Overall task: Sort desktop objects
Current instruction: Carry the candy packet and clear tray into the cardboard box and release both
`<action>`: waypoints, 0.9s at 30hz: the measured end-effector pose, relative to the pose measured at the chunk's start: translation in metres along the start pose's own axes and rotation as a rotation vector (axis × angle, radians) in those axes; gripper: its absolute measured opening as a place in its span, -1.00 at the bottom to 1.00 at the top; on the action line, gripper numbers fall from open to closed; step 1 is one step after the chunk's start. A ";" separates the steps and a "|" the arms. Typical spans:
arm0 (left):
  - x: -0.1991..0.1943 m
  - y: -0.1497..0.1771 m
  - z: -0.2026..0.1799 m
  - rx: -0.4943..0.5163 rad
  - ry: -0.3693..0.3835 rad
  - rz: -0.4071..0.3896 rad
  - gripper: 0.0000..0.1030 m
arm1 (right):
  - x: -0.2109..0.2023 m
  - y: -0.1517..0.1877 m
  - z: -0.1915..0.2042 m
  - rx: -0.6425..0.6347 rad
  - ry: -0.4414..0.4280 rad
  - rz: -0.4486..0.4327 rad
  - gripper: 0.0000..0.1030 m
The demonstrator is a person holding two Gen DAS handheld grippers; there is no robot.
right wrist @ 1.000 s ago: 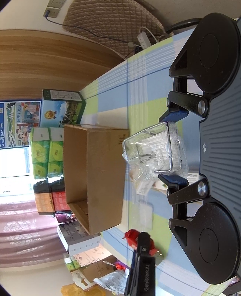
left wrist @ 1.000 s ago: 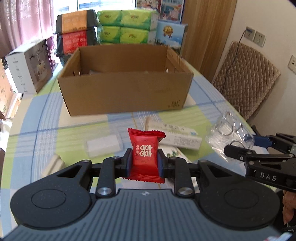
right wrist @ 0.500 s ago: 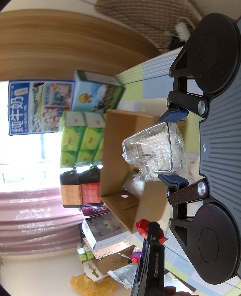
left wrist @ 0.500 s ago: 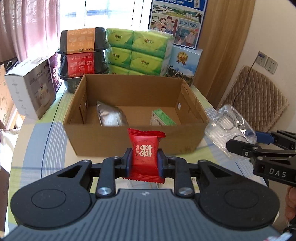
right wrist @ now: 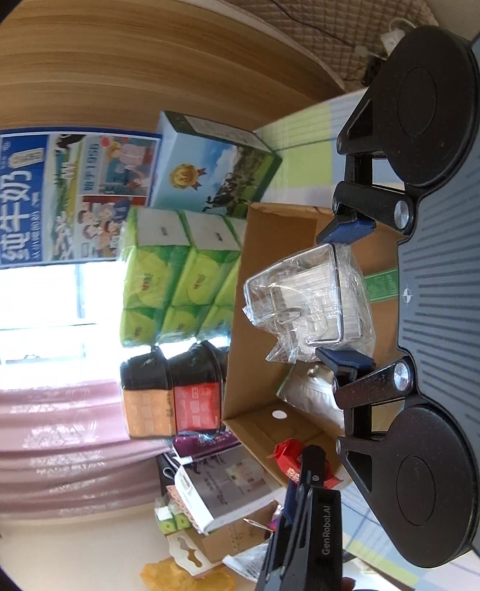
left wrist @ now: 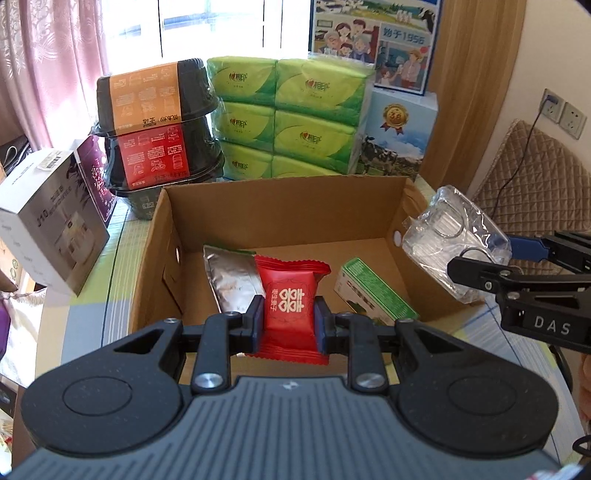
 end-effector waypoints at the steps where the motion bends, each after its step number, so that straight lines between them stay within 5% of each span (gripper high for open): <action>1: 0.005 -0.003 0.002 -0.001 -0.002 0.004 -0.57 | 0.005 -0.002 -0.001 0.011 -0.002 0.003 0.06; 16: 0.061 -0.012 0.018 -0.125 0.032 0.037 -0.48 | 0.050 0.002 -0.004 0.012 0.017 0.041 0.06; 27: 0.057 -0.001 0.017 -0.072 -0.009 0.046 -0.47 | 0.061 0.002 -0.009 0.063 0.002 0.062 0.06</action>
Point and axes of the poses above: each gripper's, at about its wrist camera, not at the fingertips, and x roughly the way its jaws point, z to its left, y to its underside, the point moved 7 cm from there along x, roughly the way its jaws point, and after that the axes turned 3 degrees about y, right-handed, at the moved point
